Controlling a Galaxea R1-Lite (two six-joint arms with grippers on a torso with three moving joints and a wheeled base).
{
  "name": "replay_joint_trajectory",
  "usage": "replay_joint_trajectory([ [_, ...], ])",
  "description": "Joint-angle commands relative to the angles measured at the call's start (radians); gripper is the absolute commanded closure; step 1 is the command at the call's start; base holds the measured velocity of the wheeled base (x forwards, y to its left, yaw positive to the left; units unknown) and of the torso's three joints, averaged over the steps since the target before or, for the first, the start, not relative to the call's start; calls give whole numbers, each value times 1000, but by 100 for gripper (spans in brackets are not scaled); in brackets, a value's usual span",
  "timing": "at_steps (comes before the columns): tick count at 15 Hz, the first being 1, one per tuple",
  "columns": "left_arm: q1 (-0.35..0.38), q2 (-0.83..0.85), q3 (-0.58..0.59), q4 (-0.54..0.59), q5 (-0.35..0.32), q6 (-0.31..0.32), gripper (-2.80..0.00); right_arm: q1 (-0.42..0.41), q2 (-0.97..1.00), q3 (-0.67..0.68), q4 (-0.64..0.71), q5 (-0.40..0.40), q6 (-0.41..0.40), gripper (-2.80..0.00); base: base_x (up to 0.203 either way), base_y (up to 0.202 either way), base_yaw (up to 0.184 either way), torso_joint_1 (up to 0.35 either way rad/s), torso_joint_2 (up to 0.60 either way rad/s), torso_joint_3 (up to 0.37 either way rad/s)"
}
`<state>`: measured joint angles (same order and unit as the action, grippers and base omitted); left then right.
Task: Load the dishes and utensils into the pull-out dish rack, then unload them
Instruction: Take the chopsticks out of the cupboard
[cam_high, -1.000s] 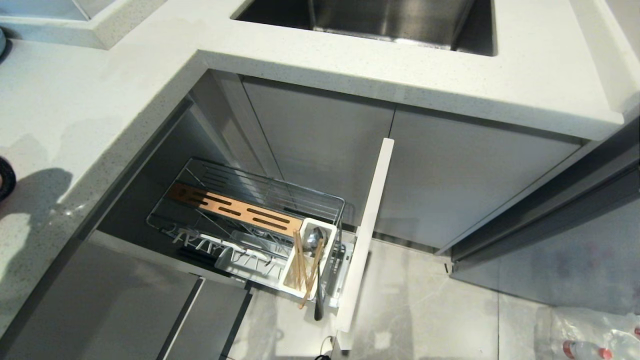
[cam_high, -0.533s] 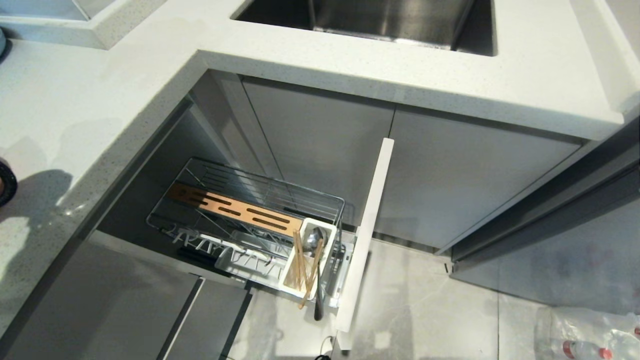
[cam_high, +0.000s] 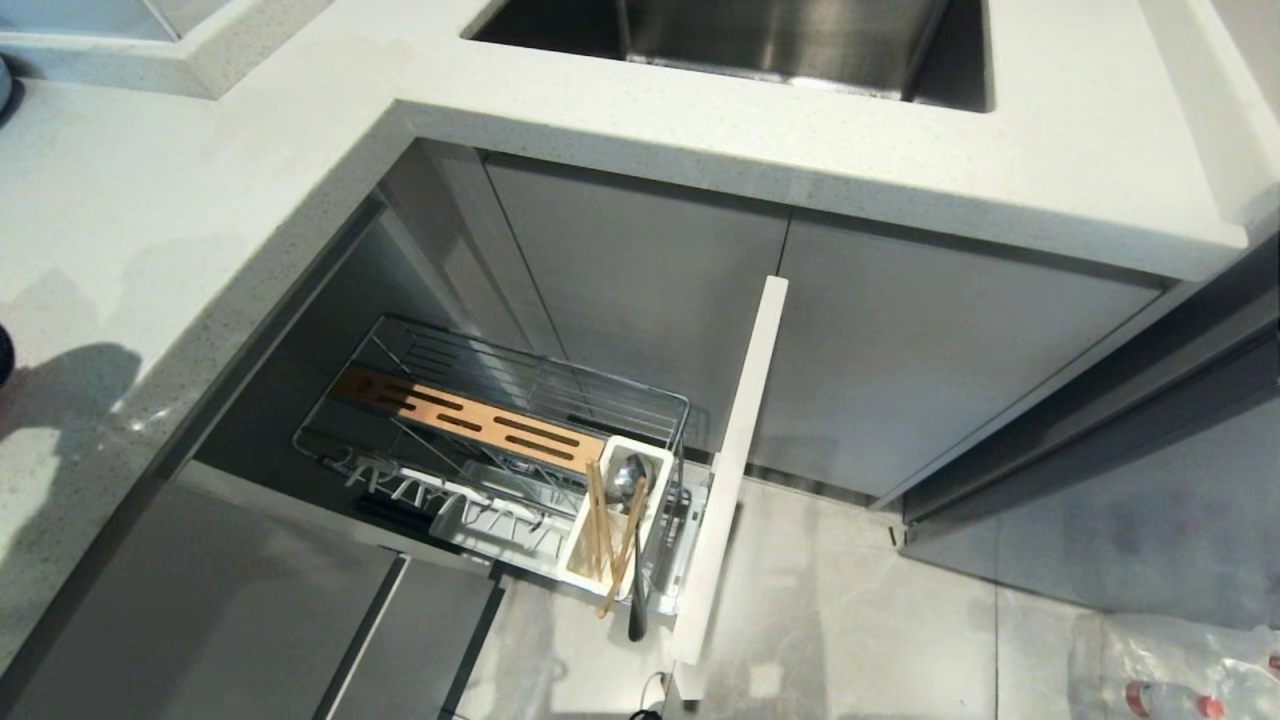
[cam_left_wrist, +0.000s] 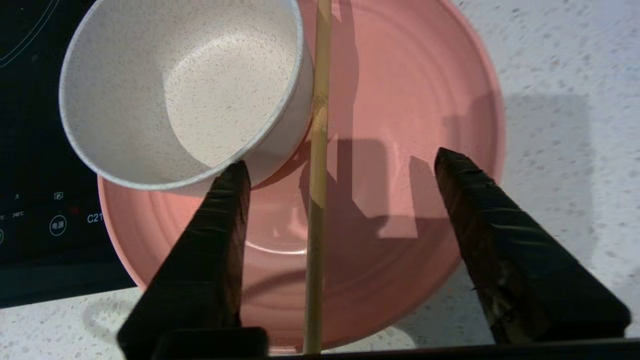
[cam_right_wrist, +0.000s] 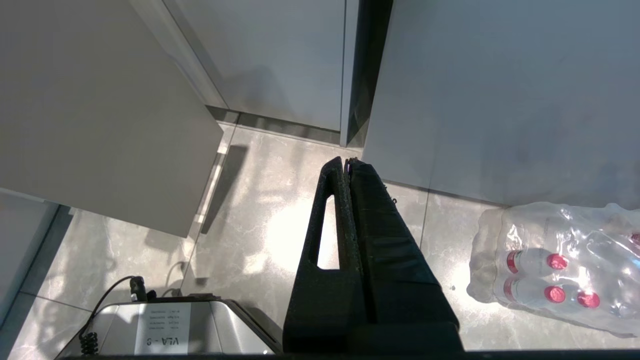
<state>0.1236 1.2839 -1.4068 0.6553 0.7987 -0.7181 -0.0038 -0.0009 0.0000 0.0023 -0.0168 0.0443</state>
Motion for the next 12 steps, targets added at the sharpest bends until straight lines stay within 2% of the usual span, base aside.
replay_joint_trajectory([
  [1,-1,-12,-17,3,5,-4,-280,0,1,2,1,0,0,0,0,0,0,0,0,0],
  [4,-6,-25,-37,0,5,-4,-280,-1,1,2,-1,0,0,0,0,0,0,0,0,0],
  [7,-41,-52,-89,0,5,1,-280,-1,1,2,0,0,0,0,0,0,0,0,0,0],
  [8,-64,-63,-109,1,5,6,0,1,1,2,1,0,0,0,0,0,0,0,0,0],
  [10,-105,-73,-151,1,6,13,0,-1,1,2,0,0,0,0,0,0,0,0,0,0],
  [12,-179,-72,-187,-2,9,14,0,-1,1,2,0,0,0,0,0,0,0,0,0,0],
])
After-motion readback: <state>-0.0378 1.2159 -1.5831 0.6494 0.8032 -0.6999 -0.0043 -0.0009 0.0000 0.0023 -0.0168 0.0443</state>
